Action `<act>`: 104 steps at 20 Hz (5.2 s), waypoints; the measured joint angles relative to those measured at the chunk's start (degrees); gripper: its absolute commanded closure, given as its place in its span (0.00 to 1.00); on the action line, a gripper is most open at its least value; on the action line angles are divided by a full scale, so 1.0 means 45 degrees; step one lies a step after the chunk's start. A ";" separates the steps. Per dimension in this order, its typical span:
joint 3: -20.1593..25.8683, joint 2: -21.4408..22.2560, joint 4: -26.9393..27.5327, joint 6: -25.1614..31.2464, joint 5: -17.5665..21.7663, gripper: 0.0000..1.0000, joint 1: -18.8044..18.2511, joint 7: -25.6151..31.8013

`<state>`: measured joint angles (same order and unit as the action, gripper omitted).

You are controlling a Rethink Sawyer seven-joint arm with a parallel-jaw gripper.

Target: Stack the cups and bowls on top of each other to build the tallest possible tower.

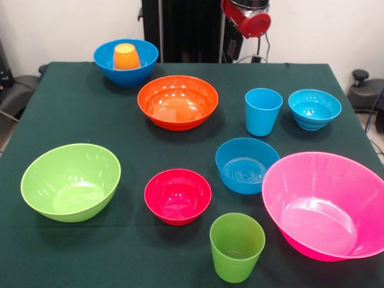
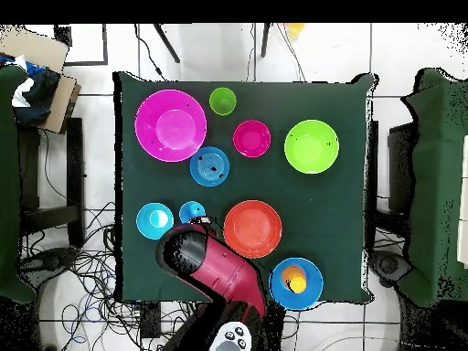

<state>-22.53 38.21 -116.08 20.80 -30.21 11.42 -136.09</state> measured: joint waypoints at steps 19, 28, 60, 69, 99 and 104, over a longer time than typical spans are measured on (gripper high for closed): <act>0.0297 0.0000 -0.0011 0.0000 0.0741 1.00 -0.0022 0.0000; 0.0297 0.0000 -0.0011 0.0000 0.0838 1.00 -0.0026 0.0000; 0.0297 0.0000 -0.0011 0.0000 0.0838 1.00 -0.0026 0.0000; 0.0297 0.0000 -0.0011 0.0000 0.0838 1.00 -0.0026 0.0000; 0.0297 -0.0048 -0.0011 0.0000 0.0838 1.00 0.0039 0.0000; 0.0295 -0.0048 -0.0011 0.0000 0.0838 1.00 0.0039 0.0000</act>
<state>-21.20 37.99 -116.13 20.80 -26.44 11.60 -136.09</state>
